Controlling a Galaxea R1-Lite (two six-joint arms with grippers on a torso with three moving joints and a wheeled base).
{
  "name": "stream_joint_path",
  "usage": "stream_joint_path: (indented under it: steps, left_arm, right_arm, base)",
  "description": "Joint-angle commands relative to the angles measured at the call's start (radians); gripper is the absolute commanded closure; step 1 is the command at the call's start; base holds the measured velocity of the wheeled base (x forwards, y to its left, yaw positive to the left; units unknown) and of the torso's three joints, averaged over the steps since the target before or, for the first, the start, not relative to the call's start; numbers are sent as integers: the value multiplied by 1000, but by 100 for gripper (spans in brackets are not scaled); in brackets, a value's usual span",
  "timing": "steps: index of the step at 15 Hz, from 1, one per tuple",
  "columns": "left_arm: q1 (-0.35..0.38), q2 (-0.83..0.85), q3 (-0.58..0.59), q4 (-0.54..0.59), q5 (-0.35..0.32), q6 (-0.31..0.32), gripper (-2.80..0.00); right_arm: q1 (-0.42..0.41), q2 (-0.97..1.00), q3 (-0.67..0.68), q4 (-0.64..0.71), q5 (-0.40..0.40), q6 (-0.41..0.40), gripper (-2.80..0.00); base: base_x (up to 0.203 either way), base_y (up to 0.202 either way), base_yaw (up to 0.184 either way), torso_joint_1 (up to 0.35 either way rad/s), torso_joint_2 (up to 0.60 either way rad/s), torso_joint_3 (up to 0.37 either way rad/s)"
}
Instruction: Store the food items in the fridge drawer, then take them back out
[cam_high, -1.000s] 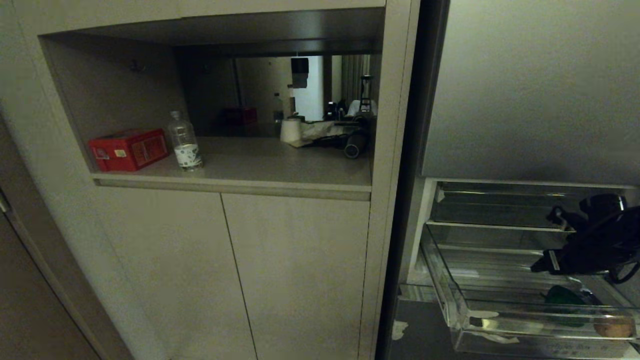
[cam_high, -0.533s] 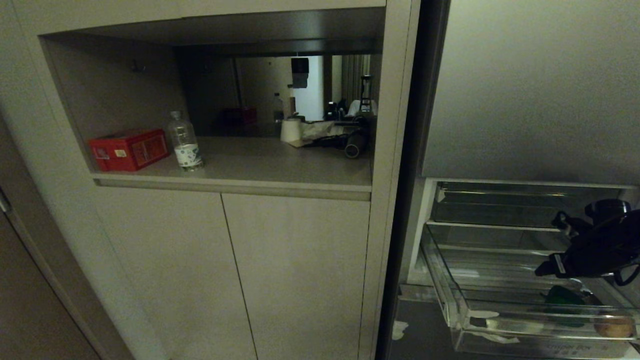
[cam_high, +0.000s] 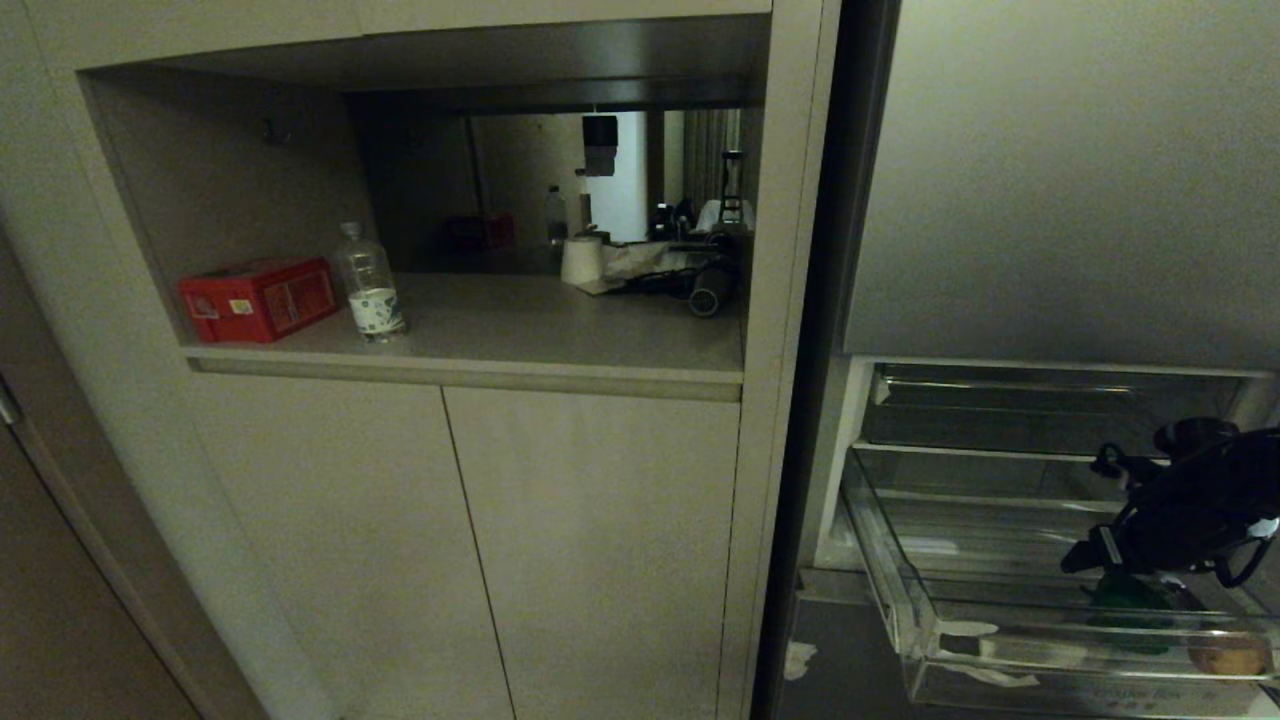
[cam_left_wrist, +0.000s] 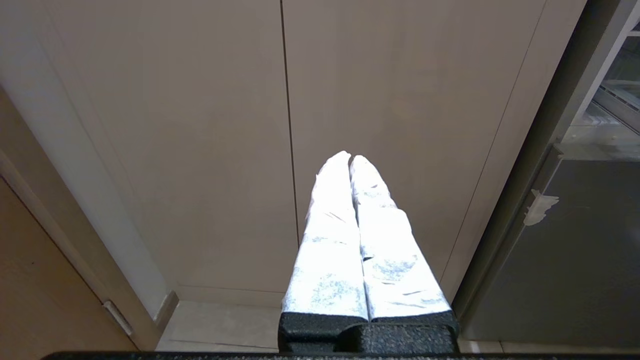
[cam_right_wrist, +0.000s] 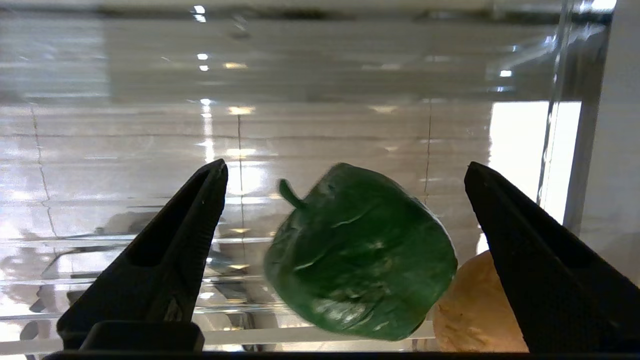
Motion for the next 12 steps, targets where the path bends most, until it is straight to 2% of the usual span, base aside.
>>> stream_joint_path:
  steps: [1, 5, 12]
  left_arm:
    - [0, 1, 0, 2, 0, 0, 0]
    - [0, 1, -1, 0, 0, 0, 0]
    - [0, 1, 0, 1, 0, 0, 0]
  right_arm:
    - [-7, 26, -9, 3, 0, -3, -280]
    - [-22, 56, -22, 3, 1, -33, -280]
    - [-22, 100, -40, 3, -1, -38, -280]
  base:
    - [0, 0, 0, 0, 0, 0]
    - [0, 0, 0, 0, 0, 0]
    - [0, 0, 0, 0, 0, 0]
